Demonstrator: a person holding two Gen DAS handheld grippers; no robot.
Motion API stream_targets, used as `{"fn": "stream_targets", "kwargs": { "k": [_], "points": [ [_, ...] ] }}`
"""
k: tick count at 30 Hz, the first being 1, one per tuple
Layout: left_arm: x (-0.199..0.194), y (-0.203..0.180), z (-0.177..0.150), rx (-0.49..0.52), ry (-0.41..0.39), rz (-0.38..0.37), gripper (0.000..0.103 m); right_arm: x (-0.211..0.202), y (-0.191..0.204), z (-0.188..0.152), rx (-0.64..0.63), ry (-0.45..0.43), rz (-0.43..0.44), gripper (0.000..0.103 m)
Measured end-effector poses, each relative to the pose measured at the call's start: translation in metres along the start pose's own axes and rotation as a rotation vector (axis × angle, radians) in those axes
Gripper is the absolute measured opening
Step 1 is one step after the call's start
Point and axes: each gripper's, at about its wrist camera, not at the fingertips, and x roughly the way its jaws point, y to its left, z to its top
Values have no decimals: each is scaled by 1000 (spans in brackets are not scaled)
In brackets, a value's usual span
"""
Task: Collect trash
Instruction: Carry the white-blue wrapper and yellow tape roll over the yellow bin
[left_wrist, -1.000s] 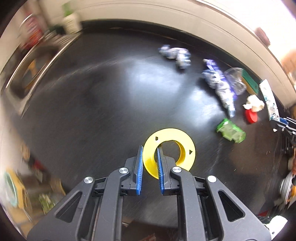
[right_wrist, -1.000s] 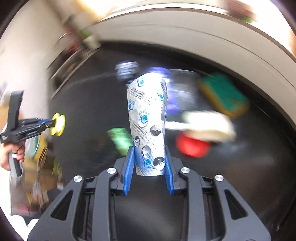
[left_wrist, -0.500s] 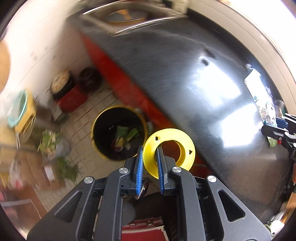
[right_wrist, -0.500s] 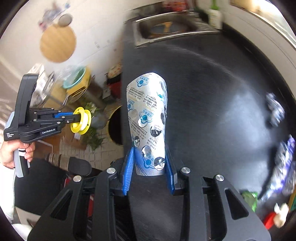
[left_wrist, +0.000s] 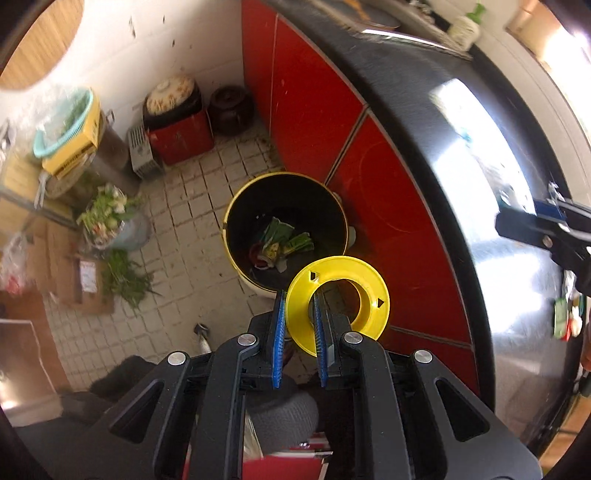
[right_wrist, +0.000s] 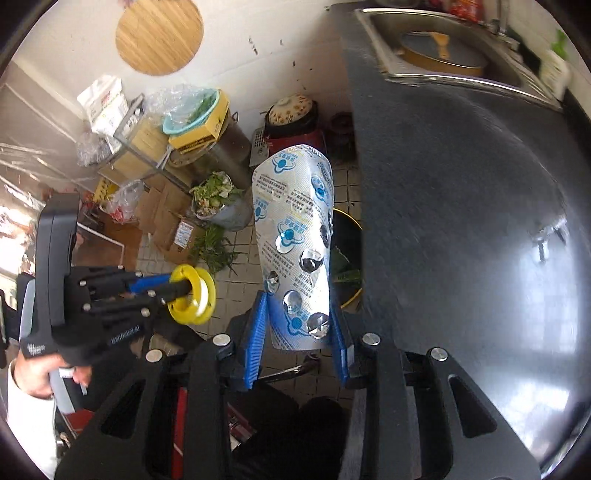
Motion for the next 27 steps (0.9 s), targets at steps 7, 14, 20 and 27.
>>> {"fn": "stream_targets", "kwargs": {
  "k": [7, 14, 20, 27],
  "points": [
    [59, 13, 19, -35, 42, -32, 13, 70, 7, 41, -12, 71, -1, 31],
    [91, 24, 22, -82, 50, -30, 13, 118, 17, 58, -62, 125, -62, 31],
    [107, 30, 20, -132, 68, -50, 13, 142, 16, 63, -93, 168, -112, 31],
    [113, 31, 31, -133, 66, -65, 13, 151, 13, 68, -107, 189, -135, 31]
  ]
}}
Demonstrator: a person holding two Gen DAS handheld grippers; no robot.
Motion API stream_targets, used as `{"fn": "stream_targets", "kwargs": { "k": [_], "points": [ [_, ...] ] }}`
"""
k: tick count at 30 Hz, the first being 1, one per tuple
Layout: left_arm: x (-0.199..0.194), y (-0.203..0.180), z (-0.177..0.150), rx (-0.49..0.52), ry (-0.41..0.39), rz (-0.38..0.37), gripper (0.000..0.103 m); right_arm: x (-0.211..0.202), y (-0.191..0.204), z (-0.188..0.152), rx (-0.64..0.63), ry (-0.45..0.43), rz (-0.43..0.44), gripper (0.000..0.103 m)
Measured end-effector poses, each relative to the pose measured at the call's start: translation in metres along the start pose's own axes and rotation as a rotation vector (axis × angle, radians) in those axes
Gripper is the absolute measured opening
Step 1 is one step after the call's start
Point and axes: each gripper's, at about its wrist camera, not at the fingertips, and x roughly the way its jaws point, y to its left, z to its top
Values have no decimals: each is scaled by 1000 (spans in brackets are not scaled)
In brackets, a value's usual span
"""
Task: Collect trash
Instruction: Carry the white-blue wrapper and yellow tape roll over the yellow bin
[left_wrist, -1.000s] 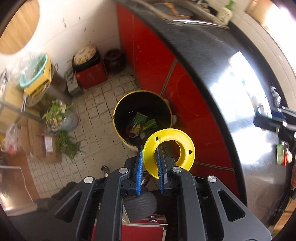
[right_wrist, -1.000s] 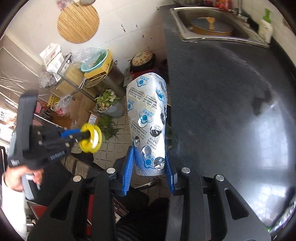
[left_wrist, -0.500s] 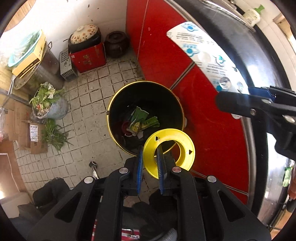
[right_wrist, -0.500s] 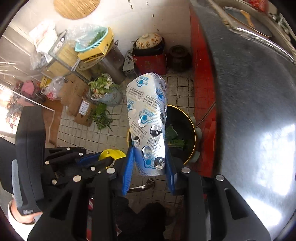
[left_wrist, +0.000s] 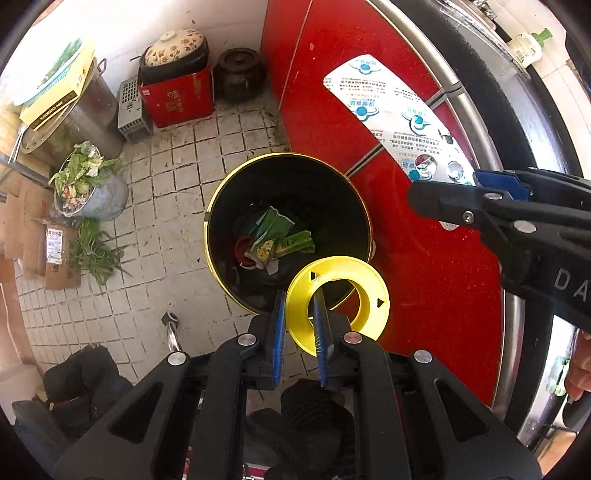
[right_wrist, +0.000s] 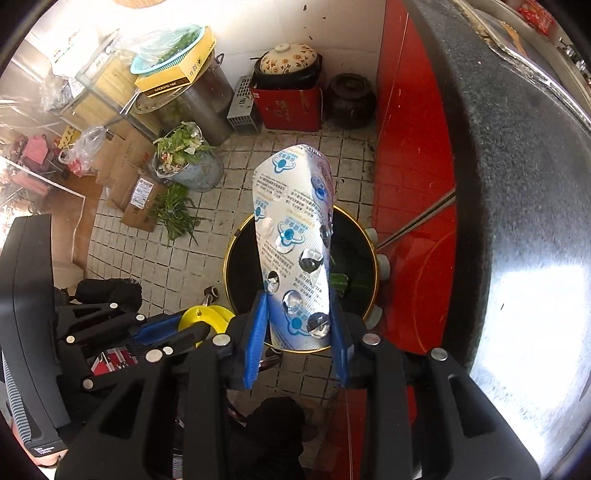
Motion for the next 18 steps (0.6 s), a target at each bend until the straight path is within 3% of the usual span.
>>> {"fn": "stream_targets", "kwargs": {
  "k": [18],
  "points": [
    [1, 12, 1, -14, 9, 4, 13, 11, 3, -2, -5, 30, -17, 31]
  ]
}}
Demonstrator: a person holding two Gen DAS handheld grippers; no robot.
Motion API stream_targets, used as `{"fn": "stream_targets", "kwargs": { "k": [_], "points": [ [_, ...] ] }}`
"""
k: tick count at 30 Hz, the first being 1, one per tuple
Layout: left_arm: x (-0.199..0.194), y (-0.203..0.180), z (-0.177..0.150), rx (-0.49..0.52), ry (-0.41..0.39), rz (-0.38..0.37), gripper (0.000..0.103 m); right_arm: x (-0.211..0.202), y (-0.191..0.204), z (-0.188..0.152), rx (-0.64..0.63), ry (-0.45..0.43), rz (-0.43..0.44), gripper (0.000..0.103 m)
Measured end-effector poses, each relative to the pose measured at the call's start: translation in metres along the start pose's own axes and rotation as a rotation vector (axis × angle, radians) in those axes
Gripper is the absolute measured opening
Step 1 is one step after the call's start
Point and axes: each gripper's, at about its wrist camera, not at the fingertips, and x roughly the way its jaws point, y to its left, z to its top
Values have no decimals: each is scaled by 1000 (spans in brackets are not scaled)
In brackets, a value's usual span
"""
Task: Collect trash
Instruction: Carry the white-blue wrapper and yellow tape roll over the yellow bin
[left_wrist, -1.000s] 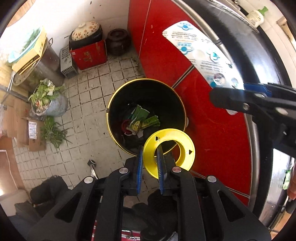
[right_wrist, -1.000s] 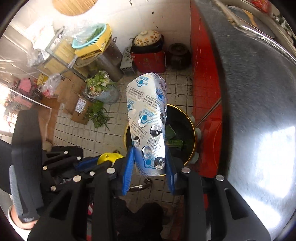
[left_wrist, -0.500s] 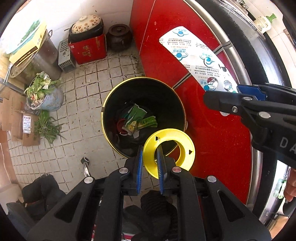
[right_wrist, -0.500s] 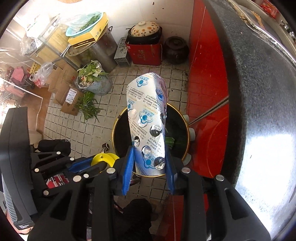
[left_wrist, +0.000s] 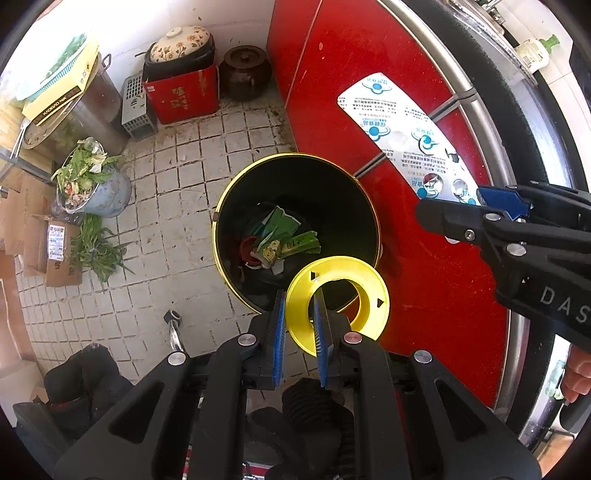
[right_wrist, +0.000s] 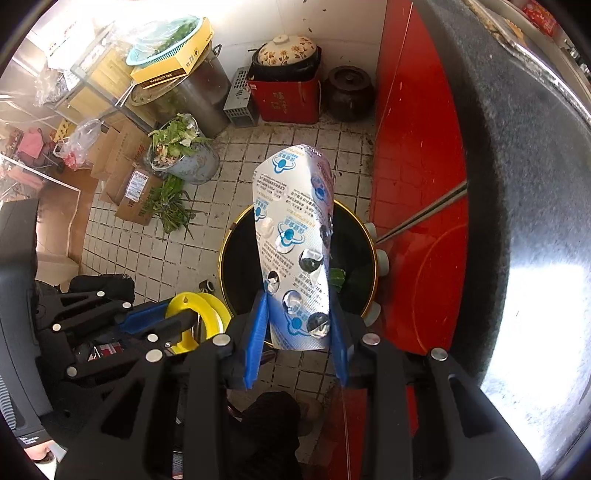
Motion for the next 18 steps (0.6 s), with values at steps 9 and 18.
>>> {"fn": "stream_targets", "kwargs": {
  "k": [9, 18],
  "points": [
    [4, -2, 0, 3, 1, -3, 13, 4, 1, -3, -13, -2, -19, 31],
    [5, -4, 3, 14, 10, 2, 13, 6, -1, -2, -15, 1, -22, 31]
  ]
}}
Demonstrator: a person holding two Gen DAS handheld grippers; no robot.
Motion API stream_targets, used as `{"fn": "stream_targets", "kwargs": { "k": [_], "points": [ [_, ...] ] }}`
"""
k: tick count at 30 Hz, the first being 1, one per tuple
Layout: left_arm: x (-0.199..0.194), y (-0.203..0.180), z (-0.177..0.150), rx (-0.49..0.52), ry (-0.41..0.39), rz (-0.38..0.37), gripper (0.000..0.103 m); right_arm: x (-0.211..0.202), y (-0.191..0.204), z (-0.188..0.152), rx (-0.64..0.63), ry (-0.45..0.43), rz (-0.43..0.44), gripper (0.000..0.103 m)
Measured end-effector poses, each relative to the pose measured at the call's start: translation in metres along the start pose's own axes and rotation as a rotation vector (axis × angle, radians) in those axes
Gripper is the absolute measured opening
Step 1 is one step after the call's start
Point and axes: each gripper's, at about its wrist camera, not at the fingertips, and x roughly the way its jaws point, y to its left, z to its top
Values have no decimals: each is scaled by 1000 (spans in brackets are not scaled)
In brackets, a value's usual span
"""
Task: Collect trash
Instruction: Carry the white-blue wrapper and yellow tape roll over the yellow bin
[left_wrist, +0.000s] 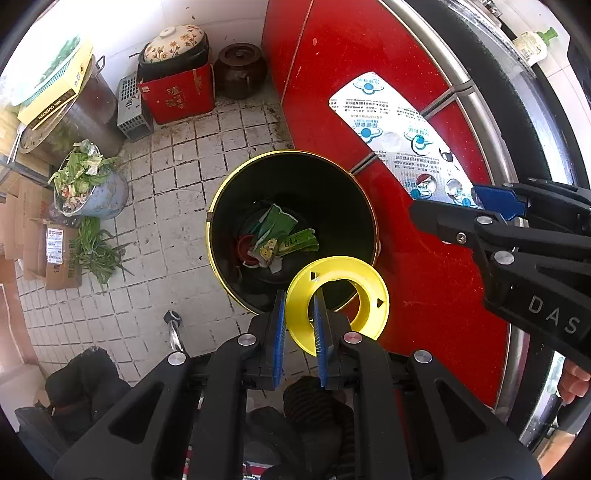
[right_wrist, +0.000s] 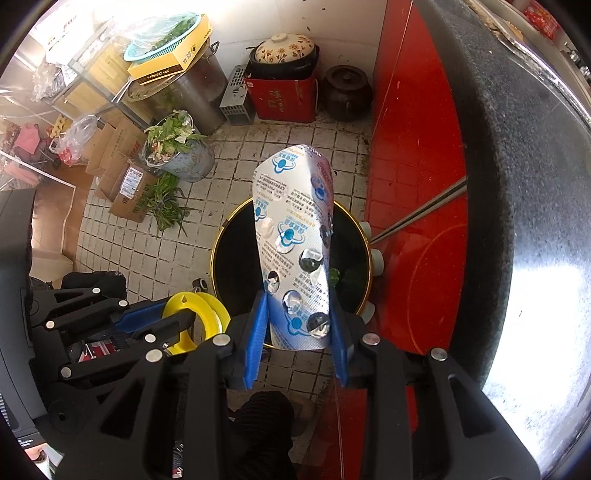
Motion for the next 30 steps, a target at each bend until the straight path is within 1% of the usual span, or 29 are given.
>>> {"fn": "stream_targets", "kwargs": {
  "k": [14, 17, 24, 26, 30],
  "points": [
    [1, 0, 5, 1, -10, -16, 13, 3, 1, 2, -3, -3, 0, 31],
    [7, 2, 8, 12, -8, -13, 13, 7, 2, 4, 7, 1, 9, 31],
    [41, 17, 13, -4, 13, -5, 13, 47, 5, 10, 15, 34, -11, 32],
    [55, 23, 14, -9, 28, -4, 13, 58, 8, 11, 31, 42, -28, 32],
    [78, 33, 18, -23, 43, -9, 13, 78, 6, 14, 66, 63, -32, 32]
  ]
}}
